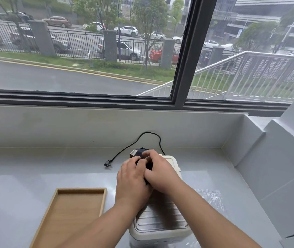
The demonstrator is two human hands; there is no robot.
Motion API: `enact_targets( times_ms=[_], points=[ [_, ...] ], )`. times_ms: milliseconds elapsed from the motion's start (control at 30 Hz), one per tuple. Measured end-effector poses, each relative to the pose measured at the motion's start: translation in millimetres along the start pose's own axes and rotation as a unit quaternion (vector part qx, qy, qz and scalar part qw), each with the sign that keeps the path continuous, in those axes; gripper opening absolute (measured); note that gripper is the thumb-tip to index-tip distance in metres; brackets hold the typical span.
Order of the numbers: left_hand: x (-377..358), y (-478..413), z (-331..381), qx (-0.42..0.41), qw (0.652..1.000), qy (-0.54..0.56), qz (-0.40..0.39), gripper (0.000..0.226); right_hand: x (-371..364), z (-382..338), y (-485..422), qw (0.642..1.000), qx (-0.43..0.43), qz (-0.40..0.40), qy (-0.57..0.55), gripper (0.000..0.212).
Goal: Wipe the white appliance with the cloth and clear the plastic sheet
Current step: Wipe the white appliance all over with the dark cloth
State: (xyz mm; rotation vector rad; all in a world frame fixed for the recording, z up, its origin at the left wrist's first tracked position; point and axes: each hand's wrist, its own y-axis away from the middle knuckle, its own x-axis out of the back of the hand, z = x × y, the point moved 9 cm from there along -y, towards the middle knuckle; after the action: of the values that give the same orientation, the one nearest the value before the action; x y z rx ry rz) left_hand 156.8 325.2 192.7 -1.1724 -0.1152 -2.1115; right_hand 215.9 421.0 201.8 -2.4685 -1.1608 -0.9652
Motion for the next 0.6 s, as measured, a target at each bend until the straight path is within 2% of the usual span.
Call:
enact_targets(
  times_ms=[133,200,267,400,500,600],
  points=[
    [-4,-5,-7,0.005,0.999,0.037,-0.006,0.033,10,9,22,0.997,0.016,0.049,-0.056,0.043],
    [-3,-8,-10,0.008,0.998,0.061,-0.003,0.022,17,12,33,0.995,0.038,0.091,-0.033,0.034],
    [1,-10,-15,0.026,0.994,0.107,0.002,0.017,19,17,42,0.991,0.058,0.110,0.045,0.030],
    [12,-16,-34,0.076,0.973,0.219,0.010,0.021,5,17,53,0.966,0.100,0.103,0.217,0.040],
    [18,-20,-50,0.111,0.953,0.280,0.028,0.035,3,14,53,0.950,0.100,0.124,0.270,0.043],
    [15,-22,-62,0.141,0.937,0.317,0.037,0.032,3,15,50,0.945,0.084,0.122,0.293,0.043]
  ],
)
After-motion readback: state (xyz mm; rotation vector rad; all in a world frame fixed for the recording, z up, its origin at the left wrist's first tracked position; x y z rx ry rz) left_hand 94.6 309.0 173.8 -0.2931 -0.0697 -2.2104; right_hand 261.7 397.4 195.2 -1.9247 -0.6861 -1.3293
